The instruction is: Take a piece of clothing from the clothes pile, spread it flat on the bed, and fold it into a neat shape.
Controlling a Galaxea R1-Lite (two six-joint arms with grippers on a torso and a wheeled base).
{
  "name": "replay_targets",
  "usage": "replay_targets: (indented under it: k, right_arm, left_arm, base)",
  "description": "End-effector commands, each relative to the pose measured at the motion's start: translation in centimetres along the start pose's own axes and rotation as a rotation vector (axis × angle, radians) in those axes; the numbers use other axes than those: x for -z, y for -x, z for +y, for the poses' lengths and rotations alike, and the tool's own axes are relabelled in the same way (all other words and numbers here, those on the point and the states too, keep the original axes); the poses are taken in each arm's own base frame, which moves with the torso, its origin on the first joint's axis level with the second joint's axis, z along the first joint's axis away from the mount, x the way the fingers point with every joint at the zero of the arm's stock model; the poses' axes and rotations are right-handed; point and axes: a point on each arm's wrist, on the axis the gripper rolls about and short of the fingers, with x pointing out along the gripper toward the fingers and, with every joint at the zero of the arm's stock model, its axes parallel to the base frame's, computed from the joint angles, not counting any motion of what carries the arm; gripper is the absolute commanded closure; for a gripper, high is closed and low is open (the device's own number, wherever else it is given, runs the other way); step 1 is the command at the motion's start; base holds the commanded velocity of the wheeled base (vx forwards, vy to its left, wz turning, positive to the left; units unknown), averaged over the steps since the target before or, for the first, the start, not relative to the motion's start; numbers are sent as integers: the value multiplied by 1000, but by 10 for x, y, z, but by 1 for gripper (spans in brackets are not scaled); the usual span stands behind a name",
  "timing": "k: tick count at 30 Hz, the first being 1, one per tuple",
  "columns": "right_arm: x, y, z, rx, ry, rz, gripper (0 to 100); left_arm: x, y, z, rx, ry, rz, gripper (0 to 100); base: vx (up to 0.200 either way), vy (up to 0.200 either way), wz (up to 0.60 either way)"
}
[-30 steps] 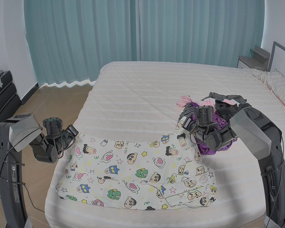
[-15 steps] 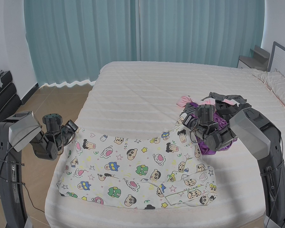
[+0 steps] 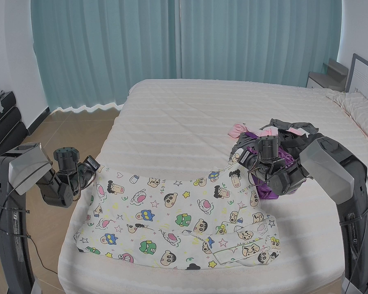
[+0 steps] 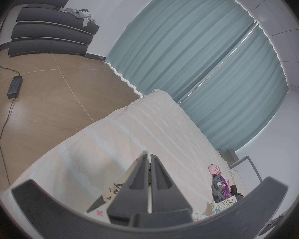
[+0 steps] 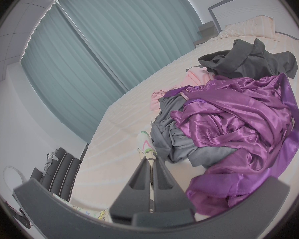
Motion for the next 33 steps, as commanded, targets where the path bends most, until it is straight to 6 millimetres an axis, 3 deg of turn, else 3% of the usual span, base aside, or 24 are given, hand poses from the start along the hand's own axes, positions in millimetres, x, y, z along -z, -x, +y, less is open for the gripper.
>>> replay_targets:
  k: [1, 5, 12, 17, 19, 20, 26, 33]
  right_arm:
    - [-11, 19, 9, -30, -1, 13, 100]
    - [-11, 46, 8, -42, -22, 82, 100]
    - [-13, 69, 4, -52, -34, 136, 100]
    - [-23, 98, 6, -97, -70, 179, 100]
    - [-23, 98, 6, -97, -70, 179, 100]
    - [-23, 110, 4, -117, -71, 204, 100]
    - [-17, 129, -6, -147, -64, 240, 100]
    - [1, 151, -27, -166, -41, 356, 100]
  left_arm:
    - [-5, 11, -7, 10, 0, 3, 100]
    - [-13, 25, -14, 12, -5, -3, 100]
    - [-11, 44, -11, -17, -39, 21, 100]
    - [-11, 61, -8, -38, -52, 35, 100]
    - [-11, 61, -8, -38, -52, 35, 100]
    - [-11, 72, -11, -37, -53, 44, 100]
    - [-12, 91, -12, -25, -74, 74, 100]
    - [-7, 104, 9, -88, -174, 113, 100]
  base:
    - [0, 0, 0]
    - [0, 0, 0]
    - [0, 0, 0]
    - [0, 0, 0]
    - [0, 0, 0]
    - [0, 0, 0]
    - [0, 0, 0]
    - [0, 0, 0]
